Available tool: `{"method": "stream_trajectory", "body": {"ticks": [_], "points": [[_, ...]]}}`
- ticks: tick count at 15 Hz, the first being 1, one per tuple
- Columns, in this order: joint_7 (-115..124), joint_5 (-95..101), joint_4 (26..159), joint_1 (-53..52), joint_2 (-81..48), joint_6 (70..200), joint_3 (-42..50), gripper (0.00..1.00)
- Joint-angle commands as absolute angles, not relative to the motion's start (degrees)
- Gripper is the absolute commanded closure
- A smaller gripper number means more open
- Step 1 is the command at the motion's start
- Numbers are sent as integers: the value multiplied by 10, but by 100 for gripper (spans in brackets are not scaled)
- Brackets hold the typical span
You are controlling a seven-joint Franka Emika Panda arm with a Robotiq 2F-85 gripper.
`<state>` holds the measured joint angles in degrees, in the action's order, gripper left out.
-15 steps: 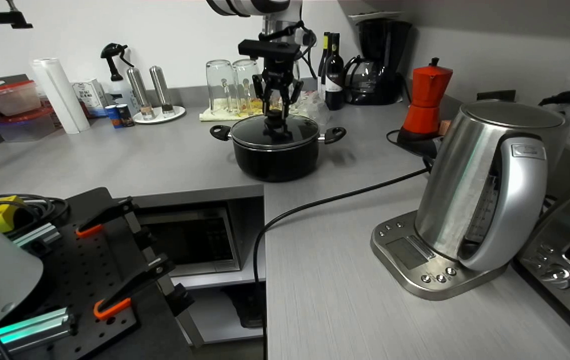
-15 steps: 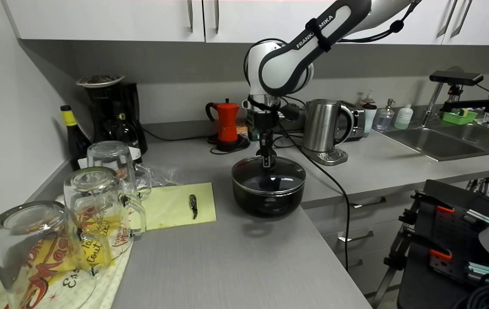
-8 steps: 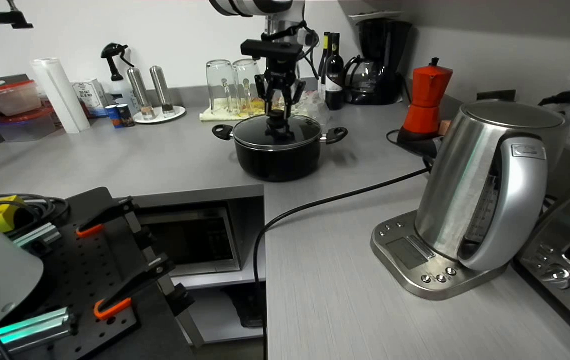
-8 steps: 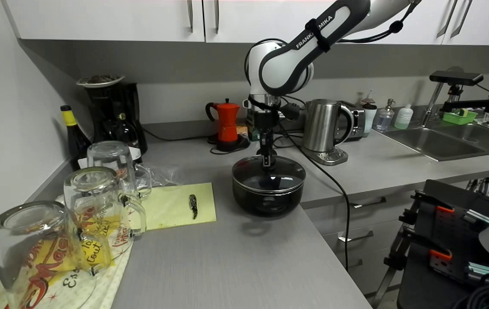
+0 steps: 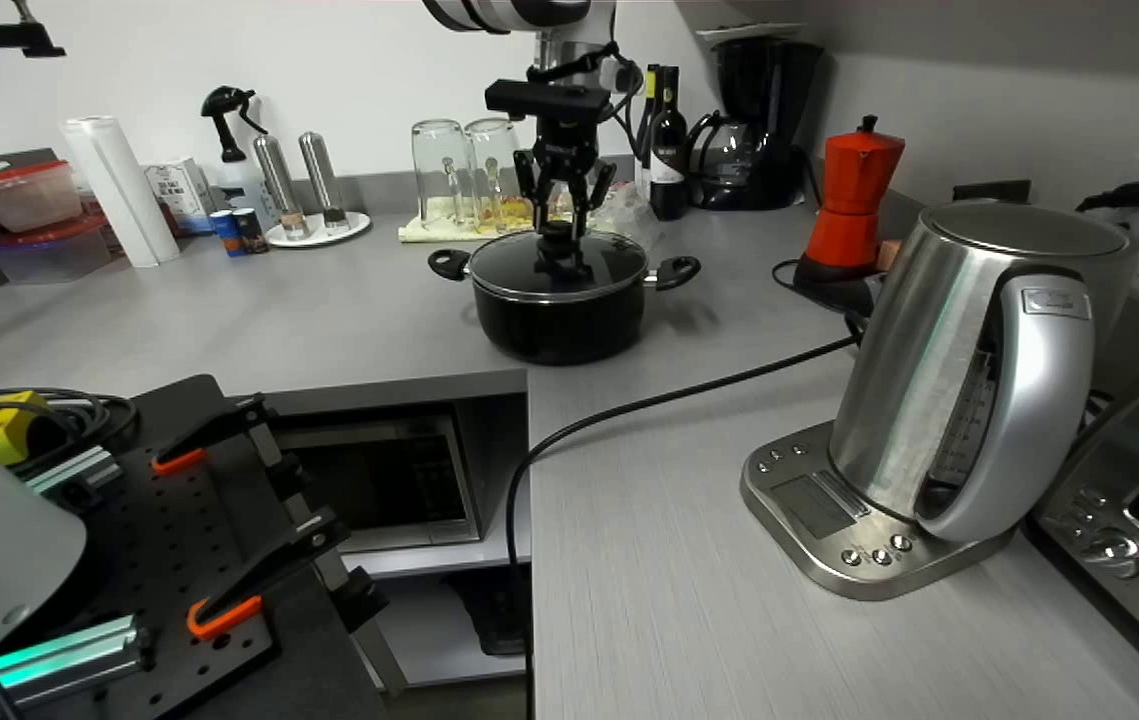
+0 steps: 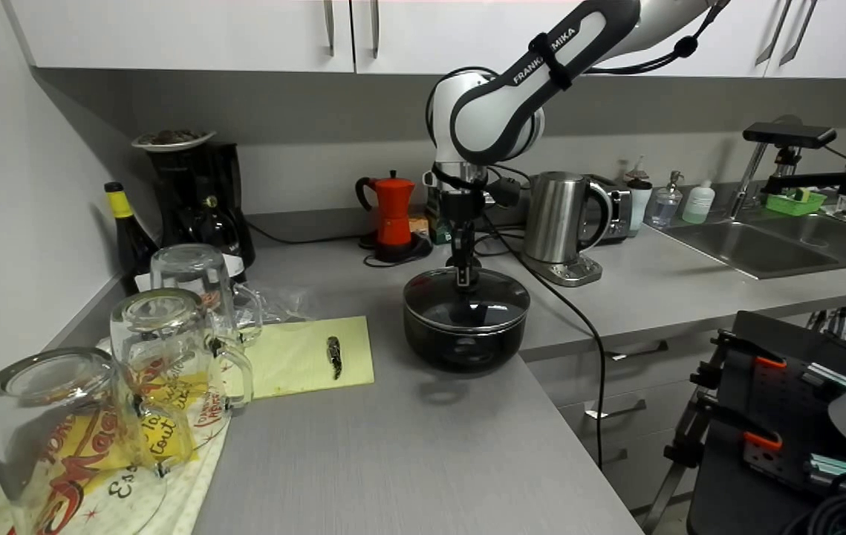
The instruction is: Pick up the lid and cover the pot
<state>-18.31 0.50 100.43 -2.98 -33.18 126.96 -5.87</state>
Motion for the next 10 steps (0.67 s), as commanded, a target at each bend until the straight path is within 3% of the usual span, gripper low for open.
{"method": "stream_trajectory", "body": {"ticks": [1,2,3,5,7,10], "points": [[-197,5,994,-20,-332,1258,-66,75],[-196,5,994,-20,-332,1258,-66,68],[-196,5,994,-20,-333,1258,-66,25],[-196,6,994,-20,-332,1258,-66,18],[-195,6,995,-20,-331,1258,-66,3],[-194,6,995,-20,-330,1259,-66,0]]}}
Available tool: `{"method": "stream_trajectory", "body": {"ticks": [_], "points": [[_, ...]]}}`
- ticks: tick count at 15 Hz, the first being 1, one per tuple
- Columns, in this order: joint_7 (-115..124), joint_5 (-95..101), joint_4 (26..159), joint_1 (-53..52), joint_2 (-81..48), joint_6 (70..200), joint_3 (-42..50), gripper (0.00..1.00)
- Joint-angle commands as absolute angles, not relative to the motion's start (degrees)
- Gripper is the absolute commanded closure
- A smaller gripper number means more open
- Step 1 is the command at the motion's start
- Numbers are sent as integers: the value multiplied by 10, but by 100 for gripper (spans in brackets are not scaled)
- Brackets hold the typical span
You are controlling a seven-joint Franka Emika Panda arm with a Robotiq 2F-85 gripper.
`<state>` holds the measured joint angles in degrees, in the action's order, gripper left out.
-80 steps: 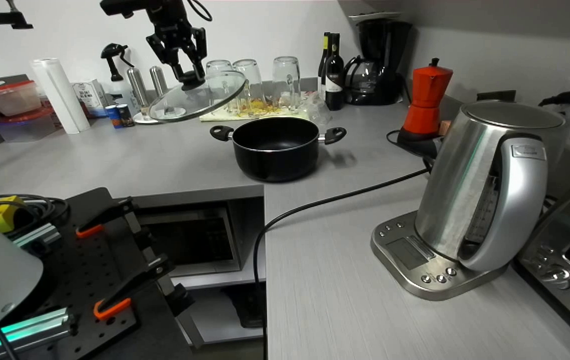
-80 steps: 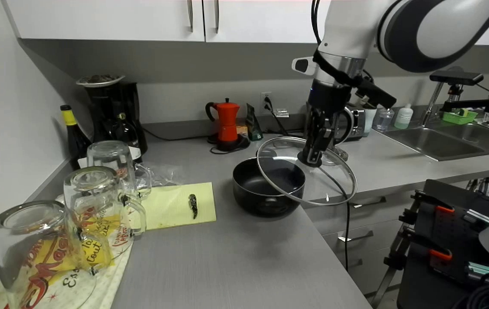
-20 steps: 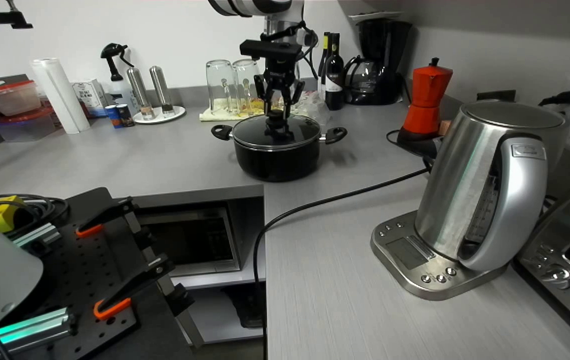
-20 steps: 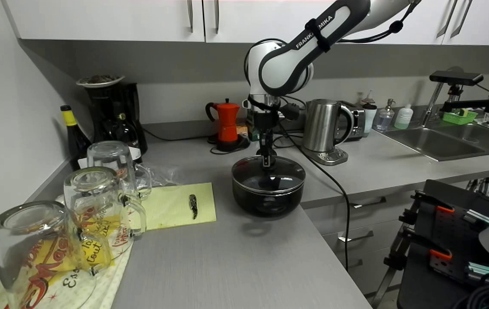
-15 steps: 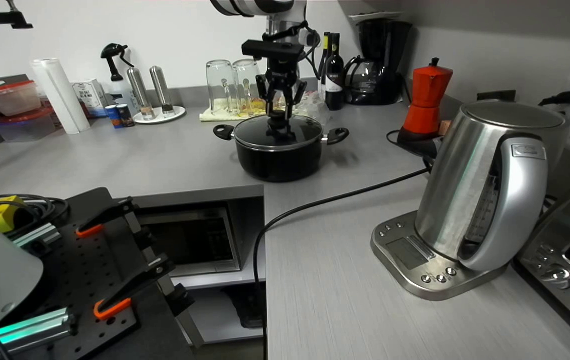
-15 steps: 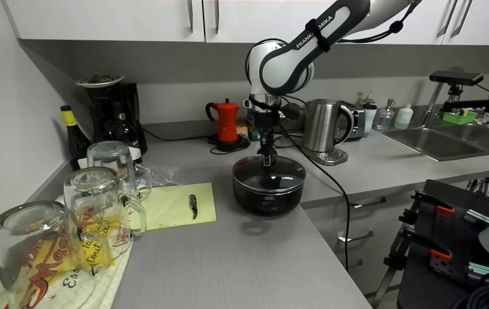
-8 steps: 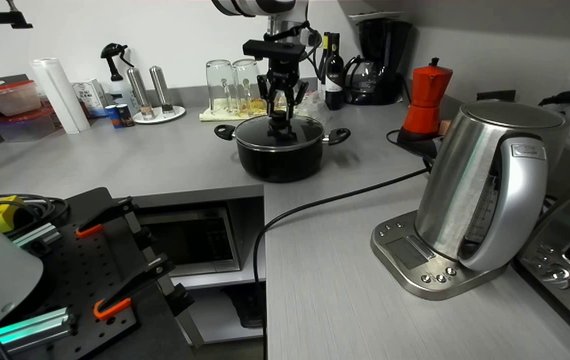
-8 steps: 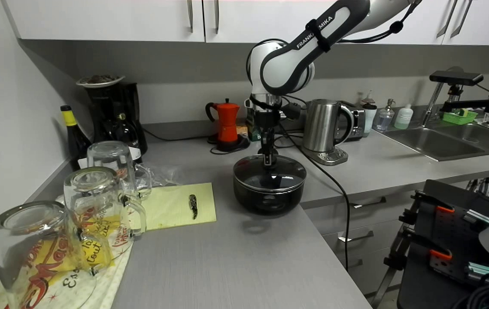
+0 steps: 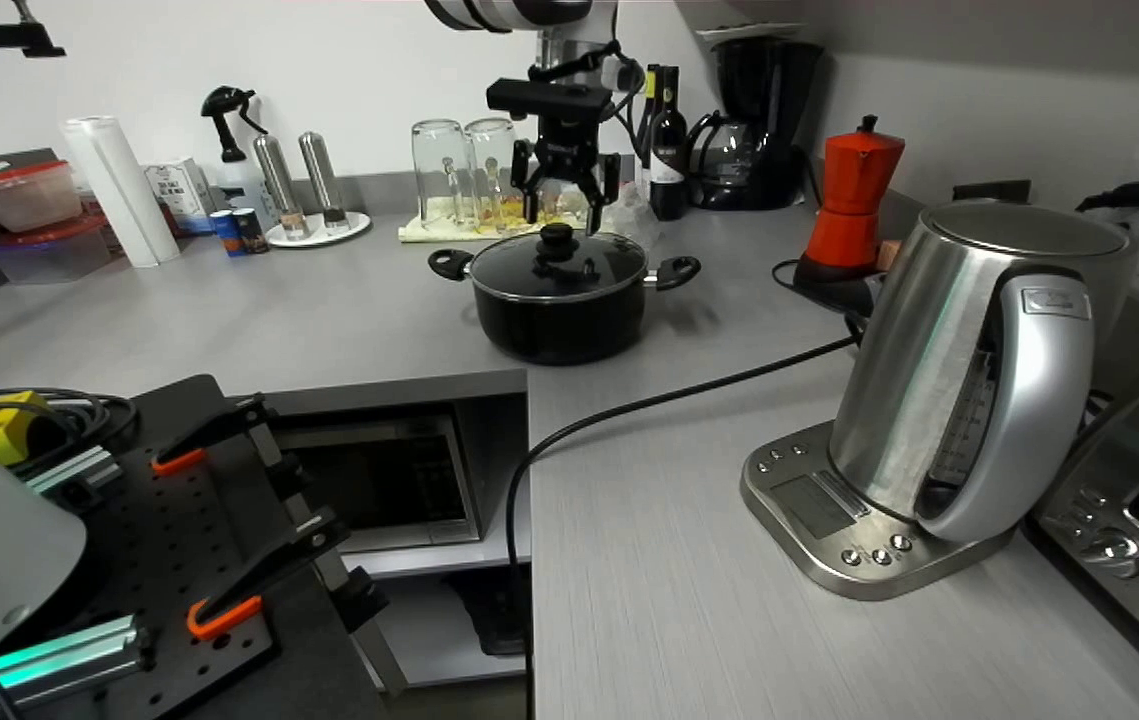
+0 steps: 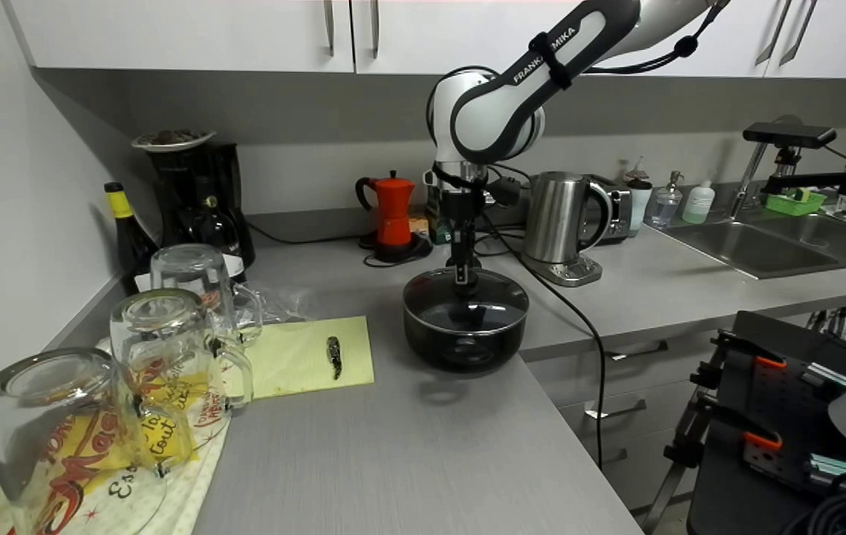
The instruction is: Pick up the lid and cover the pot
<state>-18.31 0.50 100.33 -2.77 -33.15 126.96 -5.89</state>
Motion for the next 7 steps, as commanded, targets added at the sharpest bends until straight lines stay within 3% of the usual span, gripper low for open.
{"method": "stream_trajectory", "body": {"ticks": [1,7], "points": [[-194,6,995,-20,-330,1259,-66,0],[-181,8,1001,-24,-332,1268,-63,0]]}}
